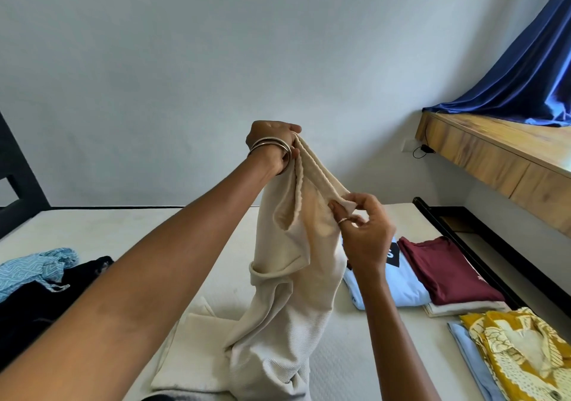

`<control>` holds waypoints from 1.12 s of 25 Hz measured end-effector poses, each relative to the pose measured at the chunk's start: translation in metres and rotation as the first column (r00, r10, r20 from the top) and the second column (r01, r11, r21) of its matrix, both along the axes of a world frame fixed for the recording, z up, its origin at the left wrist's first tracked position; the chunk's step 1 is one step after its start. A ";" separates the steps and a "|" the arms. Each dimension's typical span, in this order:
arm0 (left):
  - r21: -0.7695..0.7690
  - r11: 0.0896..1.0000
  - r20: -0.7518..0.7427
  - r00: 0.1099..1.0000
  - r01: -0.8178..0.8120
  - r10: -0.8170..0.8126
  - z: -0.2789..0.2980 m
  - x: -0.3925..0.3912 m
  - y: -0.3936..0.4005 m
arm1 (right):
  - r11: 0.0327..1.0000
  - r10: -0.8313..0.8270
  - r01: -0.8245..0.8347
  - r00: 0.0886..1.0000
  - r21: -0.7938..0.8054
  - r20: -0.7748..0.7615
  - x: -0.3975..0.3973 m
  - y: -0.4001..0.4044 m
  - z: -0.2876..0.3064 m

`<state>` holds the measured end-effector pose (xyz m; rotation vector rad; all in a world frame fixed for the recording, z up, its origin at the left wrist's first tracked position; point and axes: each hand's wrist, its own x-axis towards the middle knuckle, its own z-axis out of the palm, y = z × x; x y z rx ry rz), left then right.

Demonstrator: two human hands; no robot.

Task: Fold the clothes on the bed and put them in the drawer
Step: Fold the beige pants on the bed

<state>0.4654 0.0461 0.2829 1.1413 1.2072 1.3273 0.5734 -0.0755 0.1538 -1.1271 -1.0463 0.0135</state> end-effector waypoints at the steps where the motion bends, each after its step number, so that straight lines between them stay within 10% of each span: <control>1: 0.006 1.000 0.011 1.000 -0.002 0.002 0.000 0.005 -0.002 | 0.995 -0.093 0.085 0.981 0.052 0.172 -0.004 0.000 -0.004; 5: 0.037 0.999 -0.026 0.999 -0.031 0.032 -0.001 0.017 0.003 | 0.980 -0.197 0.167 0.831 0.105 0.520 -0.019 -0.002 -0.017; 13: -0.050 0.998 0.035 0.999 -0.036 0.037 0.007 0.023 0.011 | 0.910 -0.282 0.405 0.758 -0.085 0.589 -0.057 0.007 -0.025; 18: -0.025 0.990 -0.148 0.979 0.136 -0.138 0.013 -0.009 0.017 | 0.973 -0.207 0.224 0.952 -0.053 0.225 -0.016 0.022 -0.015; 21: 0.070 0.918 -0.646 0.719 0.390 -0.256 0.013 -0.046 0.017 | 0.980 0.078 -0.066 0.995 -0.188 0.058 0.023 0.017 -0.002; 24: -0.047 0.837 -0.805 0.475 0.545 -0.354 0.017 -0.067 0.013 | 0.955 0.228 -0.231 0.973 -0.184 -0.041 0.039 0.006 0.020; 28: -0.088 0.905 -0.719 0.602 0.416 -0.347 0.011 -0.065 0.020 | 0.968 0.188 -0.218 0.959 -0.126 -0.213 0.034 0.006 0.037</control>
